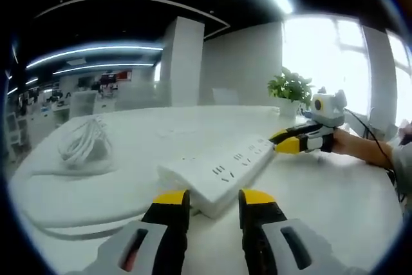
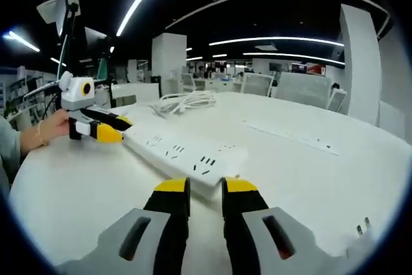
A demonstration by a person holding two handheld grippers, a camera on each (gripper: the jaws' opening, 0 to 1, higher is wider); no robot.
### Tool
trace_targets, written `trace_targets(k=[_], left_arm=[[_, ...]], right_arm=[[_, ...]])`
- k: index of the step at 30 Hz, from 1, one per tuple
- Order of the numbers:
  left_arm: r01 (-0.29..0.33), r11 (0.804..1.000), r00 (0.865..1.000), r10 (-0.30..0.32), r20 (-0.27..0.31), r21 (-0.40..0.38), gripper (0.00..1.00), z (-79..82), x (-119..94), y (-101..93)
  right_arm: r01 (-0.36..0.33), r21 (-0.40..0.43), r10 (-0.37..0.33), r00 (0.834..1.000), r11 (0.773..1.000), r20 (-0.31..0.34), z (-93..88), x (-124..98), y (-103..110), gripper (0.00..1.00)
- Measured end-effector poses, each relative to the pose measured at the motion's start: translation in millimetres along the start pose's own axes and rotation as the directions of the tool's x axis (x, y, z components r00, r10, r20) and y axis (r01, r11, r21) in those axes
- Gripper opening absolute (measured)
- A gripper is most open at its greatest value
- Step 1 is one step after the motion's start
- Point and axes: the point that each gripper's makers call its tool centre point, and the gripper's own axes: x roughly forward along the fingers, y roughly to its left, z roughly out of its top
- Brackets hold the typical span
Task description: Straighten the power strip on the desk, plug the charger into it
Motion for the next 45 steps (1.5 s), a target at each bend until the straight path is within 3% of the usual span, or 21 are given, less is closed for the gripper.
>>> trace_targets(k=[13,20,25,45], left_arm=[[0.036,0.999,0.999,-0.035,-0.035,0.027,0.3,-4.9,-4,-10.3],[0.076,0.997,0.996,-0.076,-0.043,0.01,0.29,-7.3,-9,-17.0],[0.098,0.995,0.994,-0.097,-0.05,0.015,0.28,-7.4,-10,-18.8],[0.225,0.972,0.97,-0.217,-0.106,0.066,0.23,-11.7,-20,-37.8]], right_arm=[[-0.011,-0.031,0.01,0.999,0.999,-0.035,-3.9,-8,1,0.17],[-0.051,-0.001,0.051,0.998,0.999,-0.048,-5.2,-14,0,0.16],[-0.083,-0.043,0.08,0.994,0.996,-0.071,-6.7,-17,0,0.15],[-0.137,-0.059,0.13,0.986,0.989,-0.104,-10.6,-26,0,0.15]])
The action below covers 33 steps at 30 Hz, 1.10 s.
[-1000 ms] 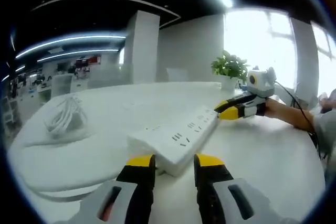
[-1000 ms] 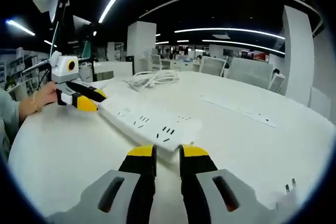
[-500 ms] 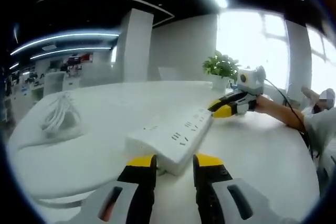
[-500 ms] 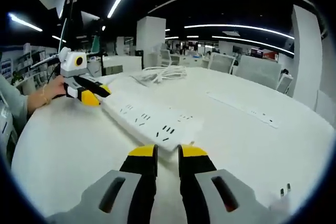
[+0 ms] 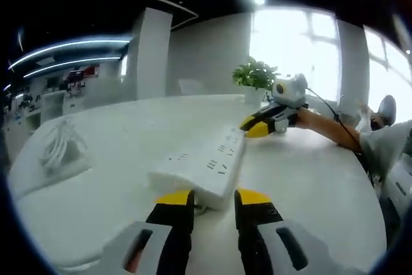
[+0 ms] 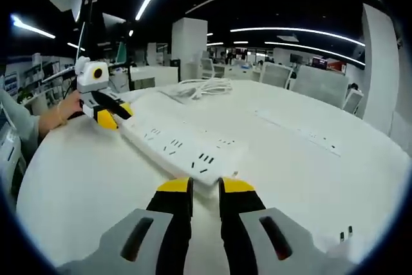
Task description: Straighten the power strip on the desk, plug the charger into it
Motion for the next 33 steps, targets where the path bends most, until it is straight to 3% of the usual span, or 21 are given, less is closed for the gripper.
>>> trace_targets(k=[7,33], left_arm=[[0.035,0.999,0.999,-0.035,-0.009,0.013,0.21,-0.9,0,-7.2],[0.094,0.995,0.995,-0.093,-0.033,0.028,0.2,-6.7,3,-29.2]], right_arm=[[0.002,-0.034,-0.003,1.0,0.999,-0.016,-2.3,-3,0,0.16],[0.0,-0.009,0.0,1.0,1.0,0.017,-5.3,-3,-9,0.17]])
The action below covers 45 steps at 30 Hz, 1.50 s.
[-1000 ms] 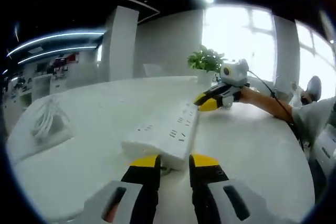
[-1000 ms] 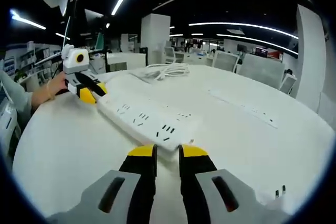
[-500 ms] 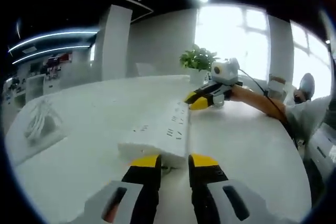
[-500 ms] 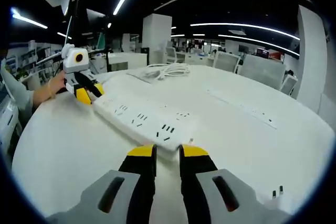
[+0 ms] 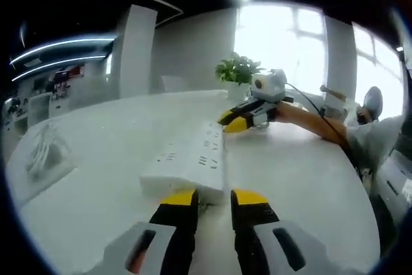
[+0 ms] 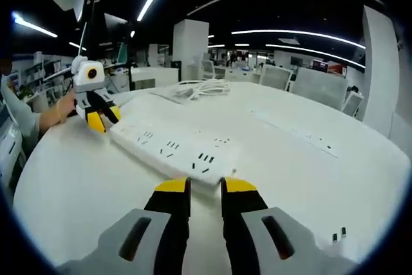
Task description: Straighten the power strip on the desk, plug the charger into it
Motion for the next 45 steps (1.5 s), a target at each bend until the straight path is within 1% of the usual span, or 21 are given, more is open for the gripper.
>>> trace_targets(k=[8,18,24,28,31,33,35,36,39,43,45], left_arm=[[0.001,1.0,1.0,-0.001,-0.008,0.014,0.2,-2.0,1,-3.8],[0.007,1.0,1.0,-0.007,-0.006,0.02,0.2,-1.9,3,-5.9],[0.006,1.0,1.0,-0.006,-0.009,0.022,0.2,-0.6,4,-4.8],[0.012,0.999,1.0,-0.012,-0.008,0.047,0.2,2.1,4,-10.0],[0.014,0.999,1.0,-0.014,-0.001,0.051,0.2,4.5,4,-11.2],[0.019,0.999,0.999,-0.021,0.039,0.047,0.2,14.1,0,-13.9],[0.016,0.999,0.998,-0.019,0.06,0.046,0.2,19.5,-2,-14.2],[0.009,0.999,0.998,-0.013,0.068,0.051,0.21,21.9,-4,-13.5],[-0.018,0.998,0.996,0.012,0.088,0.062,0.21,26.8,-6,-9.3],[-0.04,0.998,0.992,0.033,0.121,0.058,0.21,33.5,-8,-7.0],[-0.063,0.996,0.99,0.054,0.129,0.07,0.21,35.6,-9,-5.7]], right_arm=[[0.005,-0.004,-0.005,1.0,1.0,0.015,0.0,2,-1,0.18],[0.029,-0.007,-0.029,0.999,1.0,0.021,0.8,5,-4,0.2],[0.034,-0.029,-0.033,0.999,0.999,0.009,1.0,5,-3,0.21],[0.051,-0.026,-0.051,0.999,0.998,-0.005,1.4,5,-8,0.21],[0.059,-0.014,-0.059,0.998,0.998,-0.005,2.8,4,-10,0.2],[0.096,0.005,-0.096,0.995,0.995,0.028,11.8,-1,-19,0.19],[0.121,0.019,-0.122,0.991,0.992,0.048,18.0,-7,-24,0.19],[0.144,0.03,-0.146,0.987,0.989,0.072,24.7,-13,-31,0.19],[0.185,0.035,-0.188,0.976,0.982,0.115,39.0,-27,-39,0.19],[0.232,0.036,-0.235,0.957,0.972,0.171,57.6,-45,-42,0.19],[0.252,0.045,-0.256,0.946,0.967,0.2,65.7,-56,-43,0.19]])
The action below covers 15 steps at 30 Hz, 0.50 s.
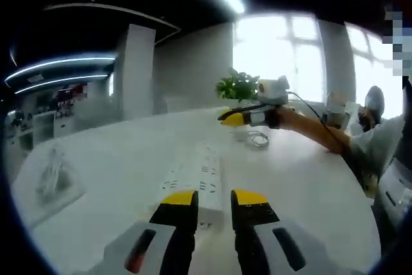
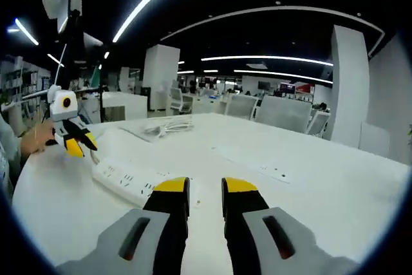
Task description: Straighten the power strip on the desk, plug the charger into it
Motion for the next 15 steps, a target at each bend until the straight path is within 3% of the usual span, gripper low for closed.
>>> trace_targets(k=[6,15], left_arm=[[-0.039,0.999,0.998,0.039,0.04,-0.006,0.22,9.5,-3,6.4],[-0.083,0.996,0.992,0.085,0.089,-0.026,0.25,19.4,-8,15.0]], right_arm=[[0.066,0.015,-0.067,0.996,0.998,0.062,16.0,-26,-17,0.19],[0.16,0.047,-0.163,0.983,0.986,0.08,7.2,-53,-50,0.19]])
